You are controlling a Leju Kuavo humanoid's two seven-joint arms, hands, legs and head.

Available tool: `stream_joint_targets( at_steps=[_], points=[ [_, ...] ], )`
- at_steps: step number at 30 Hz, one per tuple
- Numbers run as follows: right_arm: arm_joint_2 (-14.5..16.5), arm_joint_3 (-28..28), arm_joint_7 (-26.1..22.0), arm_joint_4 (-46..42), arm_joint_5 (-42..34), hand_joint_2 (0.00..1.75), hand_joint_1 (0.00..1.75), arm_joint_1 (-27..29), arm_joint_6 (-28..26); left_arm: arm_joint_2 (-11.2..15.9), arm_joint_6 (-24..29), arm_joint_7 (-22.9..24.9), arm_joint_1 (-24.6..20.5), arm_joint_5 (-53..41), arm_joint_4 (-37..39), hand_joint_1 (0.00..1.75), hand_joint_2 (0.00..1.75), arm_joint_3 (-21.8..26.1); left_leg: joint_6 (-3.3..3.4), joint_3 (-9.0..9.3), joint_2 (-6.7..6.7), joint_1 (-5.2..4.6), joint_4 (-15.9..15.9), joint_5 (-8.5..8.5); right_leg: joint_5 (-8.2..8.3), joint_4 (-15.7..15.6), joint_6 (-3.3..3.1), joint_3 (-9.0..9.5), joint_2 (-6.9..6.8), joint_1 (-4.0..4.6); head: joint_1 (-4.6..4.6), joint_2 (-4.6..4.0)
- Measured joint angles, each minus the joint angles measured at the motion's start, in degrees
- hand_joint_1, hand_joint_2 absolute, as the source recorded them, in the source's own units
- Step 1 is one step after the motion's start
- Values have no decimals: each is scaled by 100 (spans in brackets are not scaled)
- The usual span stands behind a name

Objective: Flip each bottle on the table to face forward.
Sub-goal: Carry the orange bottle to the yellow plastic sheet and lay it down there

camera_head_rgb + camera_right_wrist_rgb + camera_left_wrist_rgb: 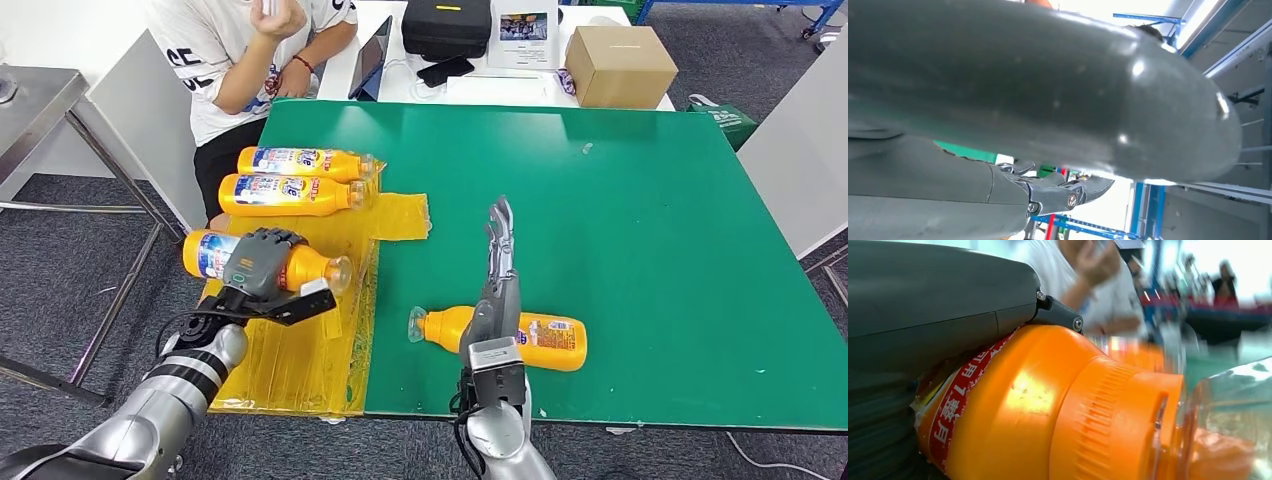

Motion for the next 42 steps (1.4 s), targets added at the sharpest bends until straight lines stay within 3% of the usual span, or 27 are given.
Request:
stream_joint_targets(
  at_steps=[10,11,14,15,17,22,29,37,42],
  points=[
    [-41,-88,39,162,-119,0,0,46,439,394,-921,-422,-248,2,683,169,175,-525,0,7,-3,0,-2,0,-1,1,0,12,-1,1,-1,0],
    [-41,-94,40,186,-118,0,0,46,462,408,-988,-455,-261,45,696,144,175,-531,0,10,-3,0,-2,0,-1,1,-1,14,-1,0,-1,0],
    [-39,-105,53,257,-113,0,0,46,525,437,-1186,-537,-276,177,714,34,175,-533,0,20,-3,0,-2,0,0,0,-1,24,-1,0,-1,0],
    [-37,-109,58,280,-110,0,0,45,542,443,-1249,-555,-278,209,716,16,175,-534,0,24,-3,0,-2,0,0,0,-1,28,-1,0,-1,0],
    [-32,-114,63,322,-101,0,0,45,574,454,-1360,-585,-283,270,719,0,175,-535,0,32,-4,0,-2,0,-1,0,-1,37,-1,1,-1,0],
    [-16,-129,110,421,-81,0,0,41,655,478,-1820,-735,-278,618,724,0,175,-530,-1,47,-5,0,-3,-1,-1,0,-2,54,-2,1,-2,0],
    [-6,-135,137,543,-54,0,0,38,707,499,-2028,-842,-259,826,723,0,175,-526,0,50,-10,-1,-3,-1,-2,0,-2,61,-3,0,-1,0],
    [78,-145,153,735,-117,0,0,-2,827,618,-2795,-1213,-215,1545,636,0,175,-519,-1,60,-24,0,-5,-1,-5,-1,-2,73,-11,0,-1,0],
    [90,-146,148,755,-139,0,0,-9,842,642,-2877,-1269,-195,1651,604,0,175,-514,-1,63,-24,0,-5,-1,-5,-1,-2,74,-11,0,-2,0]
  ],
)
